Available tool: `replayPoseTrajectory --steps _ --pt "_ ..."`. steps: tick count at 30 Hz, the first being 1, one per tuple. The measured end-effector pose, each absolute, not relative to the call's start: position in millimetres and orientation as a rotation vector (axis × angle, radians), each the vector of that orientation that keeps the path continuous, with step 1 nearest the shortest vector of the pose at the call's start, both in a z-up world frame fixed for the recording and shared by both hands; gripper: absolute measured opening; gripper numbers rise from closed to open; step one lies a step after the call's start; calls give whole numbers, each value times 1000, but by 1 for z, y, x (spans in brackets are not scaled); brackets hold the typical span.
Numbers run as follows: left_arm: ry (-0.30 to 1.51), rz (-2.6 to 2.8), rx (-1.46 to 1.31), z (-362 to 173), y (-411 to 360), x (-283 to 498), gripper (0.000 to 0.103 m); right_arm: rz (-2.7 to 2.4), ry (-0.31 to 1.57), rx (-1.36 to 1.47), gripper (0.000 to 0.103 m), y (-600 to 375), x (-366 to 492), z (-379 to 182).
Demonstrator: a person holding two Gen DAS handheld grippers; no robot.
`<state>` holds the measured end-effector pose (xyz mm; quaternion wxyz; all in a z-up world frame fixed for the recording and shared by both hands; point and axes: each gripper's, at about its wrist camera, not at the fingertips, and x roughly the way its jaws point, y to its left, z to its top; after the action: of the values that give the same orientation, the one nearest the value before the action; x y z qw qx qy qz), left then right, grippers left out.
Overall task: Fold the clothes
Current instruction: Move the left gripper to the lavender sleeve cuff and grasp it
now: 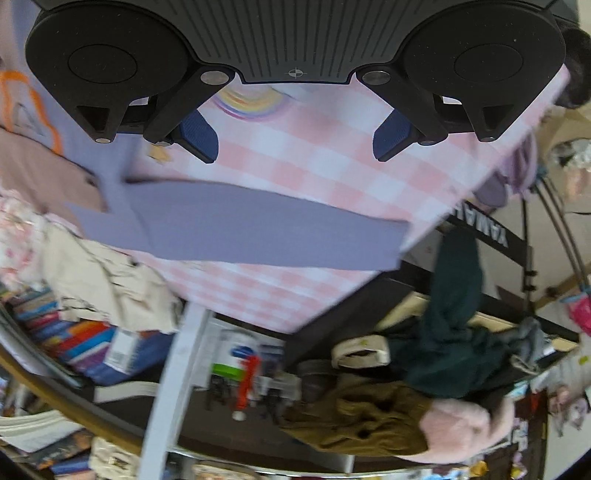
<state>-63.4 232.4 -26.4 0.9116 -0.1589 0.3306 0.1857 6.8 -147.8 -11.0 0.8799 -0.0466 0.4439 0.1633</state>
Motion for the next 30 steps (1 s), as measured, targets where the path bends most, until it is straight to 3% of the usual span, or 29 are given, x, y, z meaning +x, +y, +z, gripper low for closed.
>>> replayPoseTrajectory --steps 13,21,30 --pt "638 496 -450 -42 314 -27 91 216 921 -107 67 -171 -20 -17" --pt "636 445 -602 -57 330 -8 75 171 942 -109 67 -179 -24 -20" --pt "584 336 -731 -63 320 4 72 152 960 -102 67 -181 -21 -22"
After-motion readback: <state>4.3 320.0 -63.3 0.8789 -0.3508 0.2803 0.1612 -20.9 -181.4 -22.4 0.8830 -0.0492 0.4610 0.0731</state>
